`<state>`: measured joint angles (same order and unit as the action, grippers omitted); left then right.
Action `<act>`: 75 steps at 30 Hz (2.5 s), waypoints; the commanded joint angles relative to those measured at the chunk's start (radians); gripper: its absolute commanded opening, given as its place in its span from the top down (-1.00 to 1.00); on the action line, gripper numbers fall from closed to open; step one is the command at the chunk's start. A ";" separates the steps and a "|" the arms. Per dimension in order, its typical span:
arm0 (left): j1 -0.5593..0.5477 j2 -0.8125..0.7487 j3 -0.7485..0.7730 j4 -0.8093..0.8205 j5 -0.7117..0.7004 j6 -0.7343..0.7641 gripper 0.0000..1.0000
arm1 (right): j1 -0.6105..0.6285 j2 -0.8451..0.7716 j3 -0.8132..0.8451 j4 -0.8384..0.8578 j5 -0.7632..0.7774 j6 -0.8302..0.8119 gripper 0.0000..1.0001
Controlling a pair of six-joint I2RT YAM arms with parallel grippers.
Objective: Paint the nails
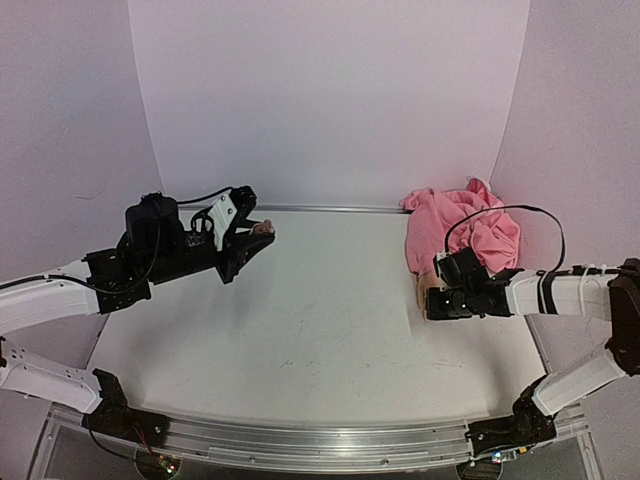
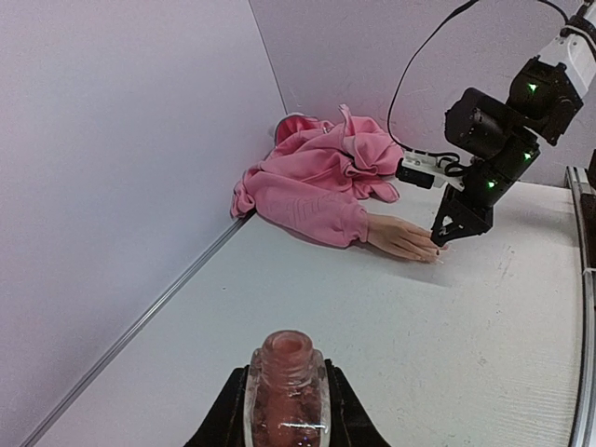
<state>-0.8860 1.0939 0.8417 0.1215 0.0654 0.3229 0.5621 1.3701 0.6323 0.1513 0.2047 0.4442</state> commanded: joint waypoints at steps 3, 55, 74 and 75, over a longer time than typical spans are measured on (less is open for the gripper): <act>0.007 -0.012 0.005 0.043 0.001 0.000 1.00 | -0.008 0.028 0.017 -0.009 0.019 -0.005 1.00; 0.007 -0.012 0.005 0.043 0.008 -0.012 1.00 | -0.008 0.018 0.024 -0.038 0.046 0.037 1.00; 0.007 -0.016 0.005 0.043 0.005 -0.012 1.00 | -0.008 0.038 0.050 0.003 0.060 0.011 1.00; 0.007 -0.017 0.005 0.043 0.005 -0.012 1.00 | -0.008 0.040 0.051 0.007 0.056 0.008 1.00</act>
<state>-0.8845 1.0939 0.8417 0.1211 0.0673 0.3153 0.5587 1.3983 0.6422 0.1577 0.2279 0.4465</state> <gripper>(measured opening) 0.217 0.154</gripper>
